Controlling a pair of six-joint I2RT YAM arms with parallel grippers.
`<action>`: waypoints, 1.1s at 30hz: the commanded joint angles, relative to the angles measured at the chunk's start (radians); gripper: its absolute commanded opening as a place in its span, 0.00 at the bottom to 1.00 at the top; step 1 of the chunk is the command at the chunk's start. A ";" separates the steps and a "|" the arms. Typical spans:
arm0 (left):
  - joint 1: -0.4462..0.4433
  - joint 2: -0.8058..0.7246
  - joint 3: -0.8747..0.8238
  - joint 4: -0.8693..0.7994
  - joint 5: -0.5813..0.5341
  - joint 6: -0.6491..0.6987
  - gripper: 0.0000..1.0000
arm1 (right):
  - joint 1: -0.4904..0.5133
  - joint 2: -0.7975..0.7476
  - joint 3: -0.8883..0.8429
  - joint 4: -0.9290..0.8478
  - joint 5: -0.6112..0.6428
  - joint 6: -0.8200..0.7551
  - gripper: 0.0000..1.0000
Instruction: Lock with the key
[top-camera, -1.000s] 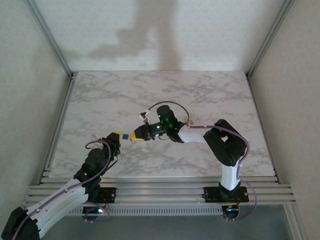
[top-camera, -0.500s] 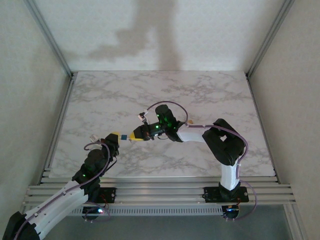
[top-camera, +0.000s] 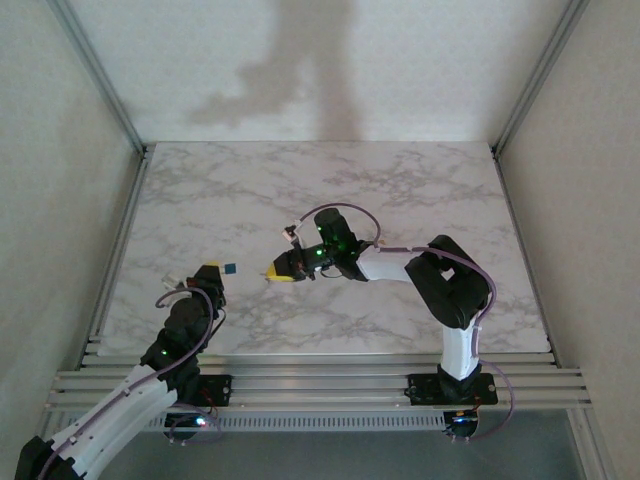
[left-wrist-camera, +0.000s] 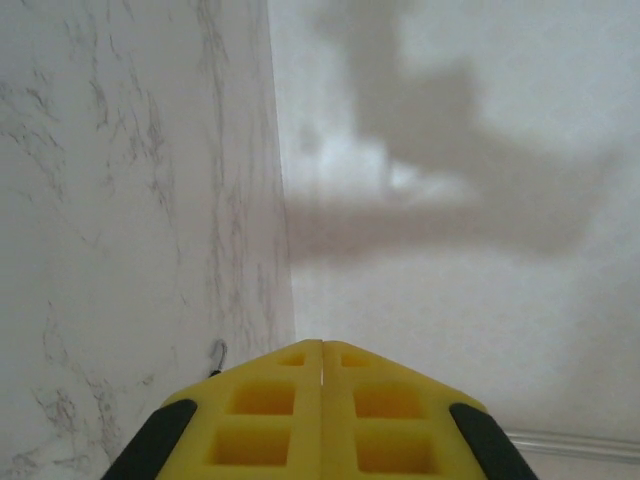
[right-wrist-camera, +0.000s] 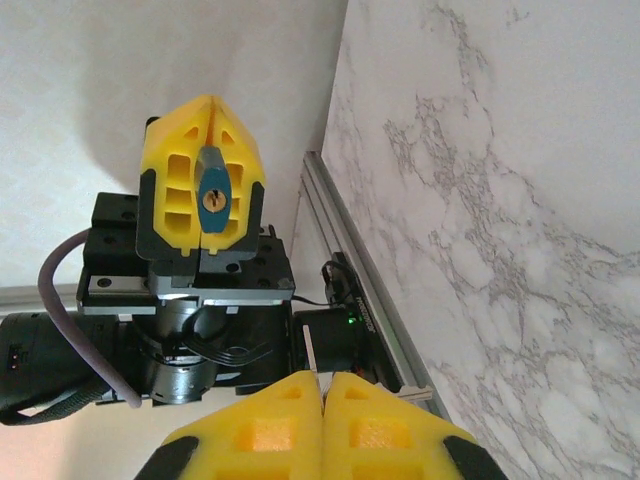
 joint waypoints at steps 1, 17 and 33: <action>0.010 -0.016 0.025 -0.025 -0.053 0.018 0.00 | -0.005 0.000 -0.004 -0.021 -0.024 -0.024 0.00; 0.090 0.289 0.098 0.083 0.327 0.341 0.00 | -0.037 -0.226 -0.032 -0.352 0.223 -0.342 0.00; 0.226 0.725 0.347 -0.052 0.618 0.727 0.00 | -0.040 -0.365 -0.095 -0.357 0.325 -0.438 0.00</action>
